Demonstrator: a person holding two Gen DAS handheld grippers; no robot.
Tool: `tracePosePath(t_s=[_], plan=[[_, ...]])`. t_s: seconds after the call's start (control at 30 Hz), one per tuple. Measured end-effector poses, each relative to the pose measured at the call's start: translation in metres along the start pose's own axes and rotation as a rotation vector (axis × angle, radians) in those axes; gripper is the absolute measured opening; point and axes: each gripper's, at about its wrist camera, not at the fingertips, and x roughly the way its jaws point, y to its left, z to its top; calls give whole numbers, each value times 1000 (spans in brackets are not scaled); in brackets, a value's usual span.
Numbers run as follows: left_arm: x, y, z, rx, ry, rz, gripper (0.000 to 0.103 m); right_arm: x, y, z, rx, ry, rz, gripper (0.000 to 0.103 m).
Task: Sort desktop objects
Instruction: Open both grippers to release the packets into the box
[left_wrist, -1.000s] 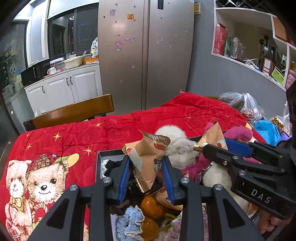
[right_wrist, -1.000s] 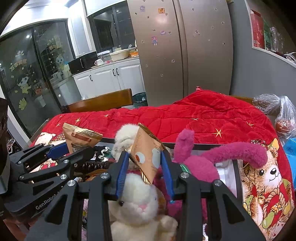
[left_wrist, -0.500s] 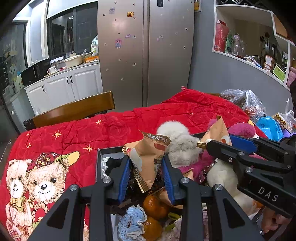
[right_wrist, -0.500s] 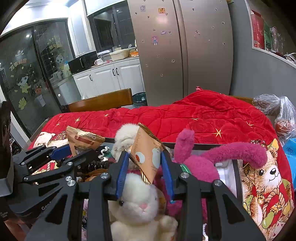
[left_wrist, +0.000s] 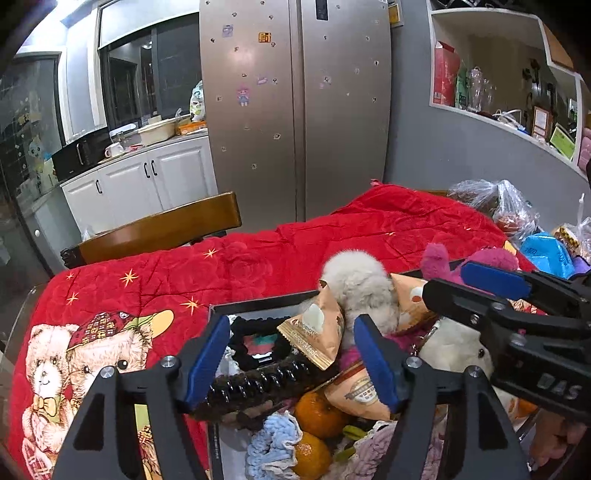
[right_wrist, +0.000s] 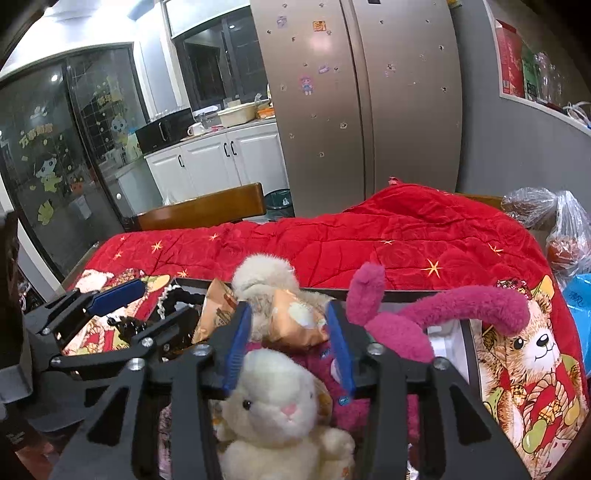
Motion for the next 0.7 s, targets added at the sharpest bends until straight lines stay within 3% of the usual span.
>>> tracePosePath(t_s=[0.27, 0.7], plan=[[2, -7, 0, 39, 6, -3, 76, -8, 4, 3, -3, -25, 15, 83], [5, -10, 0, 67, 17, 29, 76, -6, 6, 3, -12, -14, -4, 84]])
